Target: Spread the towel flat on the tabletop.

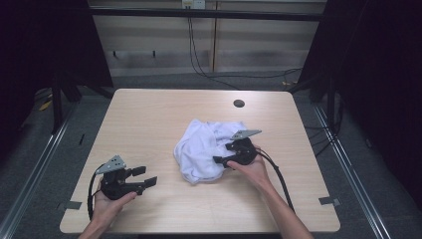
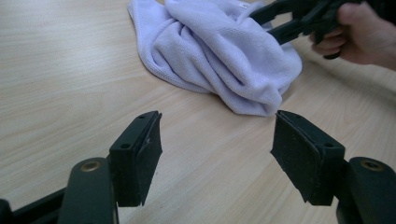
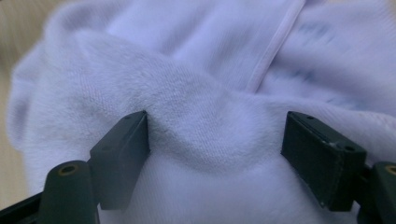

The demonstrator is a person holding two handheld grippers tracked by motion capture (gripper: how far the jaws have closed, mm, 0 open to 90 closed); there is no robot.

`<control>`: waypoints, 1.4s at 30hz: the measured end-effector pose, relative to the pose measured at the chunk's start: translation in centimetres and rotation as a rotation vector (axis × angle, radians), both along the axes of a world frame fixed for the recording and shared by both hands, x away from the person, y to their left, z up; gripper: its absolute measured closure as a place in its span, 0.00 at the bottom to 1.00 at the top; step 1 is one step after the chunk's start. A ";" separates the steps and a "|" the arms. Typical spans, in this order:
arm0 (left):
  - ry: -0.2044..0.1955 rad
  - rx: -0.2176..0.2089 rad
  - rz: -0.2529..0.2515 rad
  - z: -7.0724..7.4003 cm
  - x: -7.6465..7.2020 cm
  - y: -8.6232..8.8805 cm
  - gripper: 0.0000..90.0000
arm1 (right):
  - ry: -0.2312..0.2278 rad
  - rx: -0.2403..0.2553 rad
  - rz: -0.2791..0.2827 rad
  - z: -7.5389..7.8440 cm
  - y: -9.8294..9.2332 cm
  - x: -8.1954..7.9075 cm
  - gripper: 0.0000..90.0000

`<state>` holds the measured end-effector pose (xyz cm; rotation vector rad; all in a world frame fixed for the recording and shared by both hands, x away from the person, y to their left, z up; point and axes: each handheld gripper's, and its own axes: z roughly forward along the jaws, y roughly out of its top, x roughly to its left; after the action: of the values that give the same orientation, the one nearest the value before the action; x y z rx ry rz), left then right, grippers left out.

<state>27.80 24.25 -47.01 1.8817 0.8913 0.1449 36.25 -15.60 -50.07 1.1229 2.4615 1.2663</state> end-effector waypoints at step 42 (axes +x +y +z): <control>0.117 0.025 -0.208 -1.9 4.1 -10.8 0.41 | -0.014 0.062 0.049 1.8 -2.6 -4.2 0.55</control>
<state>31.94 13.41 -48.96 2.0093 0.7691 -0.0820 32.07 -18.15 -48.26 1.0707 2.4702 1.3676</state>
